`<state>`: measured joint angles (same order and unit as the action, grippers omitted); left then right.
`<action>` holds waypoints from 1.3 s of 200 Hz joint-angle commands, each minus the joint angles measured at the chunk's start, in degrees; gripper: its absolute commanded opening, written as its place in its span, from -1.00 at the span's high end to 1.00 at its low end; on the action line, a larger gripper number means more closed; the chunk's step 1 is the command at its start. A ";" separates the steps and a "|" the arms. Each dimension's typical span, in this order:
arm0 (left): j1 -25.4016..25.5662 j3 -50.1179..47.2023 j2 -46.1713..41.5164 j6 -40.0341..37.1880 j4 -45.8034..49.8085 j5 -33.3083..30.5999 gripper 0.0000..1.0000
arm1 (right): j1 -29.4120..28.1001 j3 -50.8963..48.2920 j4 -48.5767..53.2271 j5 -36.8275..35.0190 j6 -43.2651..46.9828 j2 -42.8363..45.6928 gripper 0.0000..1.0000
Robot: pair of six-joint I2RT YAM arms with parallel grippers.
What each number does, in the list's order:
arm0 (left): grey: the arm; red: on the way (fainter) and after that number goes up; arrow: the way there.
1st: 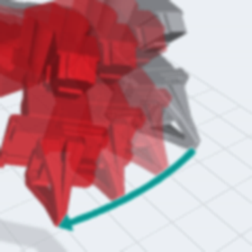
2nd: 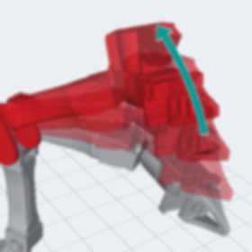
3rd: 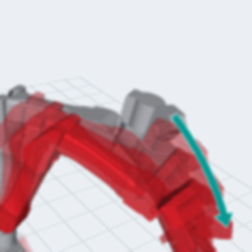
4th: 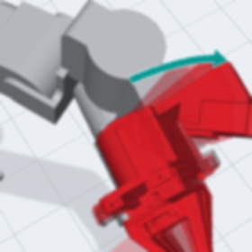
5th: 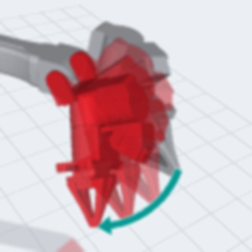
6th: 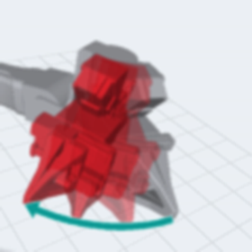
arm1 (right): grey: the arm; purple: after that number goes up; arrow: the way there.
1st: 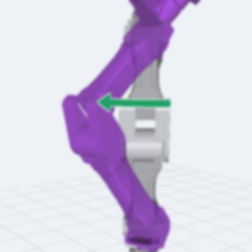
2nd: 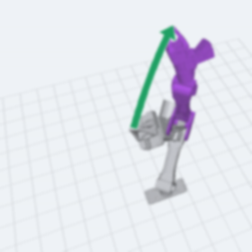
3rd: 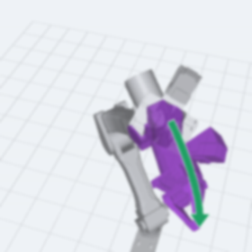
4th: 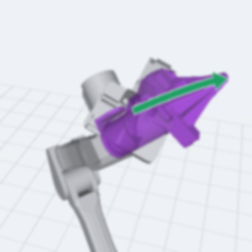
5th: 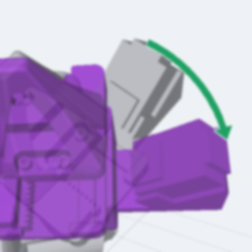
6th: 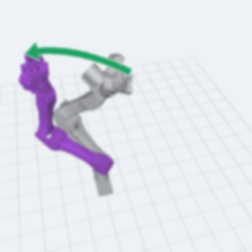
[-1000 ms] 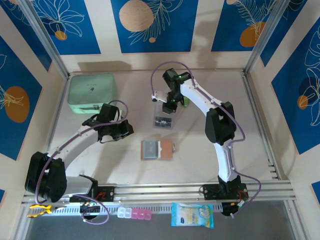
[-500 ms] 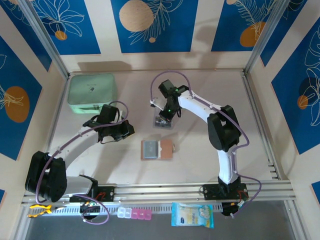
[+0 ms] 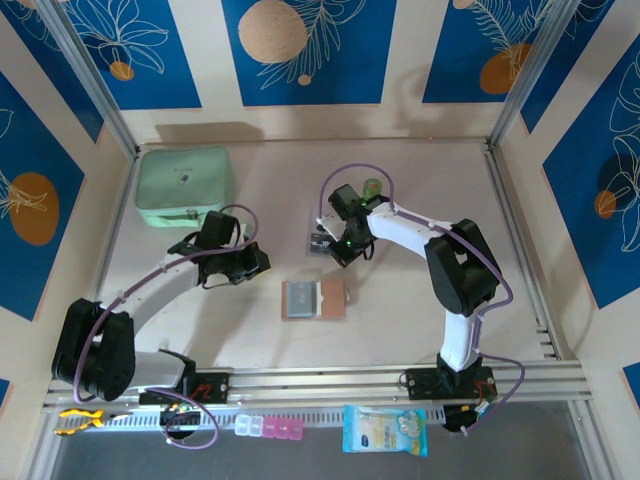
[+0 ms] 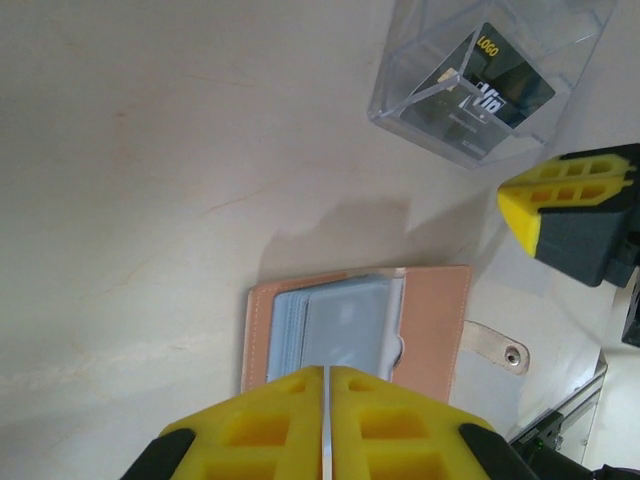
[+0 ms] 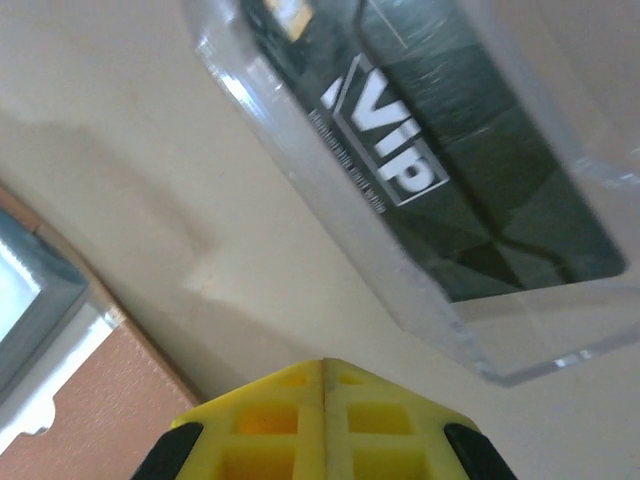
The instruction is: Take the credit cards out of the card holder
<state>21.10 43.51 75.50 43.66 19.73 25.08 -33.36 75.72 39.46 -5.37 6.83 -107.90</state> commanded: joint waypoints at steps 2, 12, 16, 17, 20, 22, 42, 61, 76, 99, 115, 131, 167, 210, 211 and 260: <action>-0.53 -0.82 -0.35 0.73 -0.31 0.70 0.80 | 0.75 -0.40 -3.78 -2.60 -3.40 0.41 1.00; -0.54 -0.79 -0.39 0.73 -0.26 0.61 0.80 | 0.79 -0.35 -4.46 -3.38 -3.70 0.41 1.00; -0.49 -0.79 -0.43 0.73 -0.22 0.65 0.80 | 0.84 -0.40 -4.75 -3.71 -3.75 0.34 1.00; -0.51 -0.79 -0.48 0.73 -0.26 0.62 0.80 | 0.80 -0.31 -4.79 -3.74 -3.75 0.33 1.00; -0.53 -0.80 -0.47 0.78 -0.25 0.63 0.80 | 0.90 -0.32 -4.85 -3.77 -3.75 0.32 1.00; -0.54 -0.82 -0.45 0.74 -0.27 0.66 0.80 | 0.86 -0.27 -4.97 -3.77 -3.75 0.25 1.00; -0.48 -0.88 -0.47 0.75 -0.18 0.65 0.80 | 1.19 0.18 -4.75 -4.48 -4.10 -0.12 1.00; -0.54 -0.88 -0.36 0.73 -0.22 0.58 0.80 | 1.14 0.22 -4.64 -4.84 -4.25 -0.04 1.00; -0.46 -0.88 -0.32 0.73 -0.35 0.76 0.80 | 1.02 0.64 -4.01 -3.04 -4.13 0.51 1.00; -0.47 -0.75 -0.42 0.64 -0.13 0.60 0.80 | 0.68 0.98 -4.25 -0.53 -4.99 2.23 1.00; -0.54 -0.64 -0.26 0.57 -0.23 0.66 0.80 | 0.72 1.69 -5.24 0.45 -6.13 2.78 1.00; -0.53 -0.45 -0.09 0.73 -0.42 0.85 0.80 | 0.75 2.91 -6.38 0.79 -6.82 2.33 1.00; -0.48 -0.26 -0.63 0.64 0.08 0.71 0.80 | 0.76 7.64 -6.33 -0.03 -7.36 -0.69 1.00; -0.52 -0.57 -1.33 0.86 0.35 0.50 0.80 | 0.76 11.36 -6.28 0.59 -6.94 -4.56 1.00; -0.53 -0.55 -1.33 0.84 0.37 0.50 0.80 | 0.71 11.41 -6.31 0.65 -6.93 -4.67 1.00; -0.52 -0.54 -1.07 0.90 0.30 0.53 0.80 | 0.56 10.48 -6.40 0.62 -6.83 -7.23 1.00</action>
<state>21.10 43.27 75.44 44.51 19.73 25.06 -32.58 86.19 32.47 -6.04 0.36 -114.26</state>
